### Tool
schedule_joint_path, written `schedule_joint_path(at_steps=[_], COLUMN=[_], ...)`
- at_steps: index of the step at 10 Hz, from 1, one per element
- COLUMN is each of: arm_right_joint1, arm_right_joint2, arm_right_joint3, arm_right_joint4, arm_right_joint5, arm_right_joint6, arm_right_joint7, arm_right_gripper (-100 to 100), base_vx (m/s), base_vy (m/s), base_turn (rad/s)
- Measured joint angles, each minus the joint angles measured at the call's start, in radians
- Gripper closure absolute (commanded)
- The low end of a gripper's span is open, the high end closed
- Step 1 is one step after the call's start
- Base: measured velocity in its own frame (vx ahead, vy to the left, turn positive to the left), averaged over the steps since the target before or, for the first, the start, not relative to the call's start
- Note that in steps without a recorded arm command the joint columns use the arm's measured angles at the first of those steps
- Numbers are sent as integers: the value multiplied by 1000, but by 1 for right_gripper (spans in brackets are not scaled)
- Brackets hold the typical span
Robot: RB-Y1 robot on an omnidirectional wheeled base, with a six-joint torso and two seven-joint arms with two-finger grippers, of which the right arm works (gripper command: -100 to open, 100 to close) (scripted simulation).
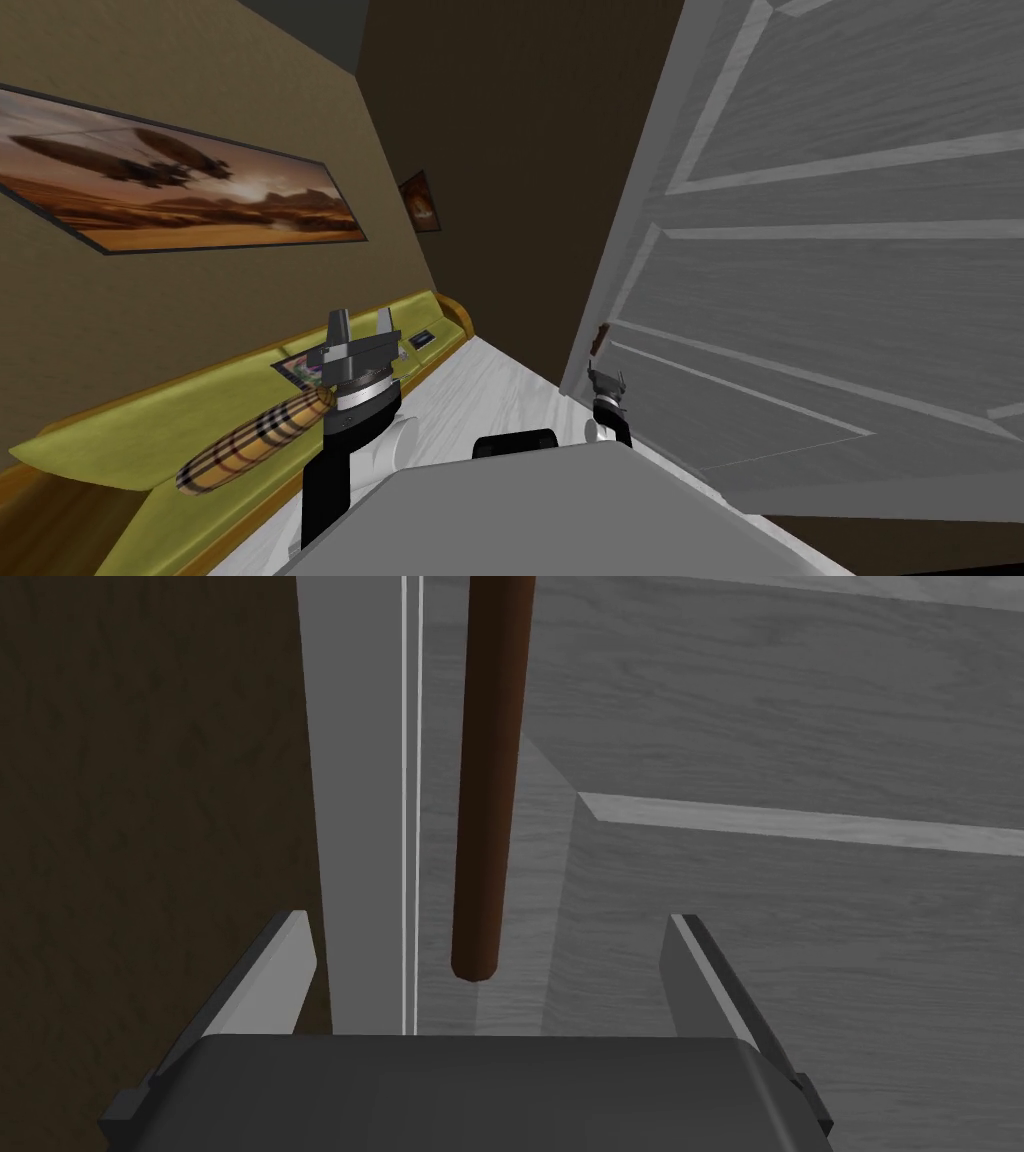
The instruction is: Pull the door open
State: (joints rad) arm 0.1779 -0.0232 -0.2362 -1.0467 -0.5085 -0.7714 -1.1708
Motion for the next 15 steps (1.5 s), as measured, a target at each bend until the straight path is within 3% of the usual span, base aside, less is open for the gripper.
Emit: schedule_joint_path(at_steps=[1, 3, 5, 9, 11, 12, 15], arm_right_joint1=[-12, -10, 4, 5, 29, 28, 25], arm_right_joint2=[6, 17, -16, -91, -122, -133, -184], arm_right_joint3=[-5, -9, -5, 1, 3, 4, 11], arm_right_joint4=[28, 45, 56, 128, 122, 134, 199], arm_right_joint5=[-9, -21, -21, -23, -25, -26, -26], arm_right_joint6=[-9, -17, -22, -49, -47, -49, -79], arm_right_joint7=[-14, -36, -69, -153, -190, -203, -267], arm_right_gripper=[-100, -100, -100, -100, -100, -100, -100], base_vx=[108, 73, 124, 146, 124, 118, 147], base_vy=[-109, -33, 1, 0, 13, -6, -13], base_turn=[144, 15, -1, -2, -6, 2, -2])
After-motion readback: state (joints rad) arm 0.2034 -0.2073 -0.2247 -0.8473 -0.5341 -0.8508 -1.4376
